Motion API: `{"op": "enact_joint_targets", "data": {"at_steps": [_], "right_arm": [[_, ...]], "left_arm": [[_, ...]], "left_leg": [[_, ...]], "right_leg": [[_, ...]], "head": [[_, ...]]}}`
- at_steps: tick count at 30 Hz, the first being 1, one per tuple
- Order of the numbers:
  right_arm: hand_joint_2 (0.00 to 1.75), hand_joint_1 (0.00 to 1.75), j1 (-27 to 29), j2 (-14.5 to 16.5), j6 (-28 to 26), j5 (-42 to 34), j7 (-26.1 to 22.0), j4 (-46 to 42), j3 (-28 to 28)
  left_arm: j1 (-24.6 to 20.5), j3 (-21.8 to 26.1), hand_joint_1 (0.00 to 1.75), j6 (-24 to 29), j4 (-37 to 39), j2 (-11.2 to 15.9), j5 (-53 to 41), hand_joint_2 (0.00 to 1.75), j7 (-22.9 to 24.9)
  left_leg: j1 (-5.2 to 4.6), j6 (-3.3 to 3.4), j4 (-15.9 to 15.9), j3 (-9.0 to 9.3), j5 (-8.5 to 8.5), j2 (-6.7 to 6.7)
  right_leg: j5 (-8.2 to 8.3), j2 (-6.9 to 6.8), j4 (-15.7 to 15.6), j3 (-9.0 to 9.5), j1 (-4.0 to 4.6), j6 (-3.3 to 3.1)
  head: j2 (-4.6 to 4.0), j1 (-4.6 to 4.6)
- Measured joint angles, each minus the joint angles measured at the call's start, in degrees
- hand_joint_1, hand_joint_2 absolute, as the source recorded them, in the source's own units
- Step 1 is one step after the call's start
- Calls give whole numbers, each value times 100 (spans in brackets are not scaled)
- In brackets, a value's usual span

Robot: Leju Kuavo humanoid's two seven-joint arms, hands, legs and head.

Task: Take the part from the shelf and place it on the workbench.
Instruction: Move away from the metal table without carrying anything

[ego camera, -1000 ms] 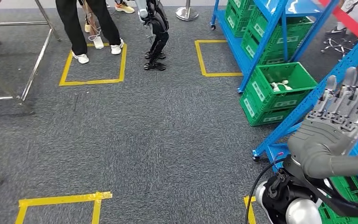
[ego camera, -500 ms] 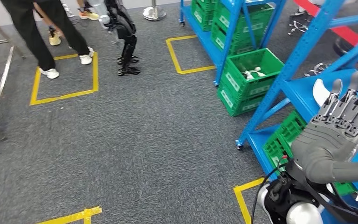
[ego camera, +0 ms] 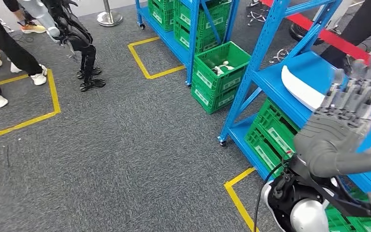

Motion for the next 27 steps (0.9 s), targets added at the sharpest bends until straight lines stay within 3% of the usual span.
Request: {"op": "enact_joint_targets", "data": {"at_steps": [1,2,3,4,5,8,10,12,13,14,16,17,18,19,20,22,23,25,26,27], "right_arm": [[0,0,-27,-2,-1,27,7,-1,6],[0,0,-46,-4,-1,55,15,1,11],[0,0,-52,-4,-1,77,24,4,17],[0,0,-50,-5,-1,93,32,8,22],[0,0,-49,-5,0,107,44,10,28],[0,0,-61,-9,0,143,76,8,40],[0,0,-86,-13,0,149,84,2,46],[0,0,-103,-20,0,152,89,-4,54],[0,0,-106,-23,0,156,94,-8,56],[0,0,-122,-26,1,160,105,-14,59],[0,0,-165,-28,2,167,131,-25,62],[0,0,-188,-30,2,170,145,-27,64],[0,0,-200,-31,2,176,162,-25,68],[0,0,-210,-31,2,183,180,-21,72],[0,0,-219,-31,2,191,195,-16,76],[0,0,-238,-31,2,198,209,-6,80],[0,0,-246,-31,2,198,210,-3,81],[0,0,-278,-32,2,192,215,4,85],[0,0,-292,-33,2,190,217,7,88],[0,0,-306,-34,2,191,219,9,93]], "left_arm": [[0,-3,0,0,1,-9,-7,0,-2],[4,-5,0,0,1,-17,-14,0,-2],[6,-8,0,0,2,-19,-18,0,-1],[5,-10,0,0,3,-20,-21,0,-1],[-2,-11,0,-1,4,-22,-24,0,0],[-38,-12,0,-3,3,-47,-28,0,-1],[-51,-12,0,-4,2,-64,-29,0,-2],[-61,-14,0,-7,2,-81,-31,0,-7],[-69,-16,0,-9,1,-90,-34,0,-11],[-75,-18,0,-11,1,-96,-38,0,-23],[-75,-21,0,-15,0,-102,-51,0,-44],[-66,-22,0,-18,0,-103,-59,0,-53],[-52,-24,0,-25,1,-104,-67,0,-55],[-42,-28,0,-34,1,-104,-75,0,-56],[-34,-34,0,-45,2,-104,-81,0,-57],[-32,-49,0,-61,2,-102,-89,0,-57],[-32,-55,0,-65,2,-99,-91,0,-57],[-33,-62,0,-67,2,-94,-96,0,-60],[-34,-64,0,-67,2,-91,-99,0,-61],[-36,-67,0,-67,3,-89,-104,0,-63]], "left_leg": [[-13,19,-10,26,-17,109],[-25,34,-13,47,-41,225],[-34,41,-13,68,-68,336],[-38,39,-12,94,-96,436],[-40,31,-12,126,-126,525],[-50,-15,-17,249,-217,718],[-65,-67,-24,287,-256,810],[-70,-122,-48,328,-283,897],[-60,-152,-38,349,-316,793],[-50,-173,43,328,-385,601],[-31,-196,568,67,-654,166],[-31,-196,970,-164,-813,90],[-32,-198,1340,-397,-918,96],[-31,-200,1564,-573,-918,119],[-31,-197,1576,-649,-795,135],[-23,-183,1001,-505,-286,41],[-7,-171,656,-381,-85,-135],[12,-146,189,-185,43,-384],[10,-131,140,-147,-1,-414],[2,-112,94,-110,-21,-332]], "right_leg": [[-154,-192,325,-165,4,26],[-303,-295,700,-364,-4,50],[-394,-345,1009,-535,-12,67],[-382,-368,1151,-623,-16,76],[-263,-388,1088,-607,-17,75],[296,-612,53,-99,28,1],[343,-765,-326,95,90,-74],[303,-705,-376,116,109,-138],[307,-651,-404,135,98,-164],[313,-603,-434,161,80,-195],[319,-511,-478,205,50,-248],[311,-455,-478,212,50,-271],[301,-383,-474,218,54,-285],[289,-302,-468,227,58,-292],[274,-217,-458,241,58,-291],[226,-54,-430,284,46,-267],[196,16,-407,297,42,-241],[154,154,-364,279,16,-173],[152,226,-362,258,-2,-133],[158,305,-370,243,-20,-96]], "head": [[0,42],[0,80],[0,101],[0,118],[0,136],[0,180],[0,190],[0,187],[0,175],[0,163],[0,102],[0,70],[0,37],[0,11],[0,-9],[0,-56],[0,-76],[0,-85],[0,-82],[0,-77]]}}
